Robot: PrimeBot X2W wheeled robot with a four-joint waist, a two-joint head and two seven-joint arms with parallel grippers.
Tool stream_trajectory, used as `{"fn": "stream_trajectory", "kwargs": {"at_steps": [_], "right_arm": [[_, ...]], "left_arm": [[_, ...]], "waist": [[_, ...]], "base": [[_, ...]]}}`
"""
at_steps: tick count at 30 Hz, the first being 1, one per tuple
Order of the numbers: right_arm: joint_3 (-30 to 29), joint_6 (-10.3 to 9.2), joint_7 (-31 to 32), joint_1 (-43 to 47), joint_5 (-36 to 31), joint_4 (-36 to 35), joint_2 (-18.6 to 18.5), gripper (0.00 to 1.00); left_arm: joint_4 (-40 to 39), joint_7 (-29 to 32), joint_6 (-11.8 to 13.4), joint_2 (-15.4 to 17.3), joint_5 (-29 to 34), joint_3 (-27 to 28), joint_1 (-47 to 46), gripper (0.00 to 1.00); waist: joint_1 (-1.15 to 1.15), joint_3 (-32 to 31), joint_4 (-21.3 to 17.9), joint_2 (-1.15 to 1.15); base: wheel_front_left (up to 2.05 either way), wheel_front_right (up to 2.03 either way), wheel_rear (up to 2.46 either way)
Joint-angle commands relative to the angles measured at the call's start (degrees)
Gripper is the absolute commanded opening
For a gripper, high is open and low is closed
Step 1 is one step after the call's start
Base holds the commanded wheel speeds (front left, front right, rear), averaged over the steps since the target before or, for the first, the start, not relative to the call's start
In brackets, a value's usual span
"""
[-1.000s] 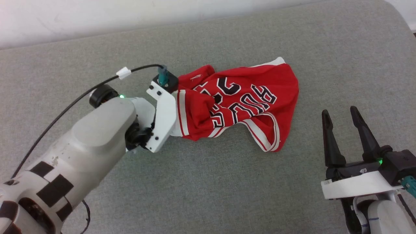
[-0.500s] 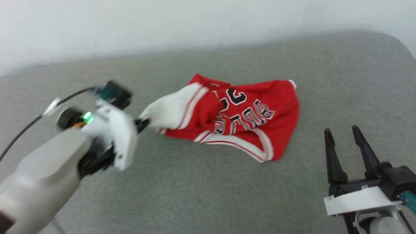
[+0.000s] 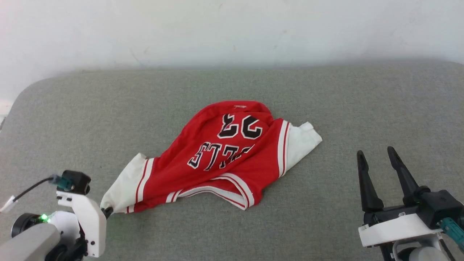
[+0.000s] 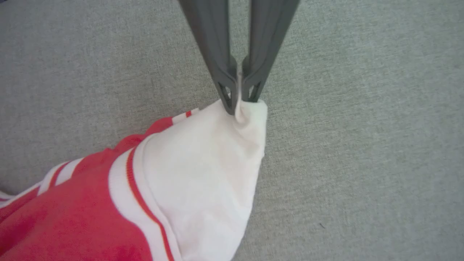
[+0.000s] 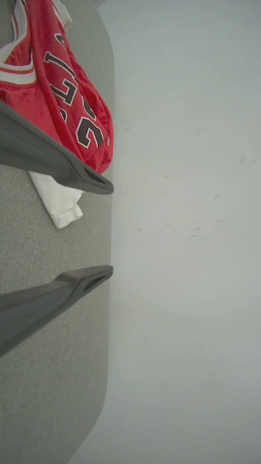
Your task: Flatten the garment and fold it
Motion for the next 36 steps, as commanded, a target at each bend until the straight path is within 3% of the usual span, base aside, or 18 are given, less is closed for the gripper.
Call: {"fn": "stream_trajectory", "kwargs": {"at_steps": [1,2,3,7,11,14,19,23,25,28,32,36], "right_arm": [[0.1,-0.04,-0.3,0.0,-0.5,0.3,0.1,1.00],[0.1,-0.04,-0.3,0.1,-0.7,0.4,0.1,1.00],[0.0,-0.04,-0.3,0.2,-1.1,0.5,0.1,1.00],[-0.8,-0.04,-0.3,-0.4,-3.0,0.5,0.1,1.00],[-2.3,-0.04,-0.3,-2.7,-6.2,-0.7,-0.2,1.00],[-2.6,-0.04,-0.3,-5.5,-7.3,-1.9,-2.6,1.00],[0.4,-0.04,-0.3,-12.2,-6.8,-0.9,-9.4,1.00],[8.0,-0.04,-0.3,-18.3,-4.0,5.4,-16.3,1.00],[13.8,-0.04,1.5,-21.6,-0.9,9.9,-19.9,1.00],[23.8,-0.04,8.9,-27.7,6.4,13.7,-25.3,1.00],[36.2,-0.04,24.0,-35.2,17.5,15.5,-31.5,1.00],[45.6,-0.04,41.4,-41.8,30.1,16.4,-35.5,1.00]], "left_arm": [[0.7,-1.2,0.4,-0.4,-0.5,0.2,0.9,0.00],[1.1,-2.9,0.7,-0.9,-0.3,0.6,1.0,0.71],[1.5,-4.7,1.1,-1.4,0.0,1.1,1.1,1.00],[1.3,-13.0,3.1,-3.0,2.0,3.1,1.3,1.00],[-1.1,-22.3,8.0,-3.8,4.5,6.5,1.6,1.00],[-4.5,-24.8,12.9,-4.2,8.1,10.3,2.5,1.00],[-15.1,-25.0,21.2,-8.1,22.0,25.2,8.7,1.00],[-21.3,-25.0,24.0,-13.4,32.8,37.0,17.8,1.00],[-23.6,-25.0,24.3,-16.4,37.3,41.5,21.9,1.00],[-26.4,-25.0,23.8,-20.5,44.1,46.7,26.4,1.00],[-28.0,-25.0,22.4,-25.5,51.0,51.8,30.4,1.00],[-28.2,-25.1,19.4,-30.2,54.8,55.1,32.4,1.00]], "waist": [[0.00,-0.2,0.1,0.00],[0.00,-0.5,0.1,0.00],[0.00,-0.8,0.2,0.00],[0.00,-2.3,0.4,0.00],[0.00,-3.7,1.1,0.00],[0.00,-4.1,1.7,0.00],[0.00,-3.4,2.6,0.00],[0.00,-2.7,3.1,0.00],[0.00,-2.3,3.4,0.00],[0.00,-1.6,4.0,0.00],[0.00,-0.2,5.1,0.00],[0.00,2.0,6.4,0.00]], "base": [[0.00,0.00,0.00],[0.00,0.00,0.00],[0.00,0.00,0.00],[0.00,0.00,0.00],[0.00,0.00,0.00],[0.00,0.00,0.00],[0.00,0.00,0.00],[0.00,0.00,0.00],[0.00,0.00,0.00],[0.00,0.00,0.00],[0.00,0.00,0.00],[0.00,0.00,0.00]]}}
